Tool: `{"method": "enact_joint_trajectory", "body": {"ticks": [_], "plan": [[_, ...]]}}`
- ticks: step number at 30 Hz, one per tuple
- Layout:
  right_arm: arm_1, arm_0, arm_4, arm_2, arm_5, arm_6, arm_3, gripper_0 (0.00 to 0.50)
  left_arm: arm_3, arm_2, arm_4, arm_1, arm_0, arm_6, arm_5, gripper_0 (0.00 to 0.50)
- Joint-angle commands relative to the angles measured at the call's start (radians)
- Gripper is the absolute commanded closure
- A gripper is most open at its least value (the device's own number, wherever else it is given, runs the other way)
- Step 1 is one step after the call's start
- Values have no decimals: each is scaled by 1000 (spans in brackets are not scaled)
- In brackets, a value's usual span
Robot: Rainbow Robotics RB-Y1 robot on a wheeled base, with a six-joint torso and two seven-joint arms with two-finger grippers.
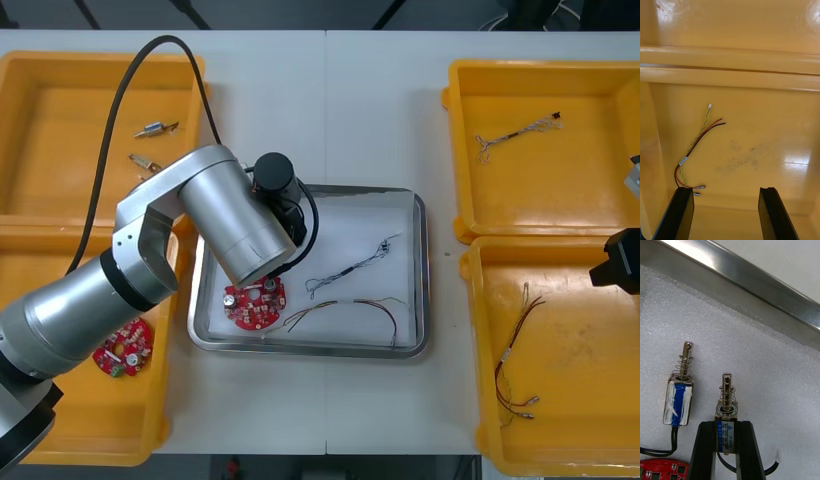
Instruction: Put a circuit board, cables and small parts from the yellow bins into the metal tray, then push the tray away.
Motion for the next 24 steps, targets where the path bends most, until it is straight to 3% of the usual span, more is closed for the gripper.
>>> {"method": "enact_joint_trajectory", "body": {"ticks": [1,2,5,7,10,15,21,24], "plan": [[6,8,7,-27,-6,-22,-26,0,-11,-23,-17,-26,-5,-11,-11,380],[6,8,7,-27,-6,-22,-26,0,-11,-23,-16,-26,-7,-11,-11,316],[6,8,7,-27,-6,-22,-26,0,-11,-23,-16,-26,-20,-11,-5,203],[6,8,7,-27,-6,-22,-26,0,-11,-23,-13,-26,-34,-10,3,169],[6,8,7,-27,-6,-22,-26,0,-11,-21,-10,-26,-54,-8,13,153],[6,8,7,-27,-6,-22,-26,0,-20,0,61,-17,-102,-5,72,141],[6,8,7,-27,-6,-22,-26,0,-89,84,193,21,-168,4,208,111],[6,8,7,-27,-6,-22,-26,0,-132,160,342,87,-217,1,280,81]]}}
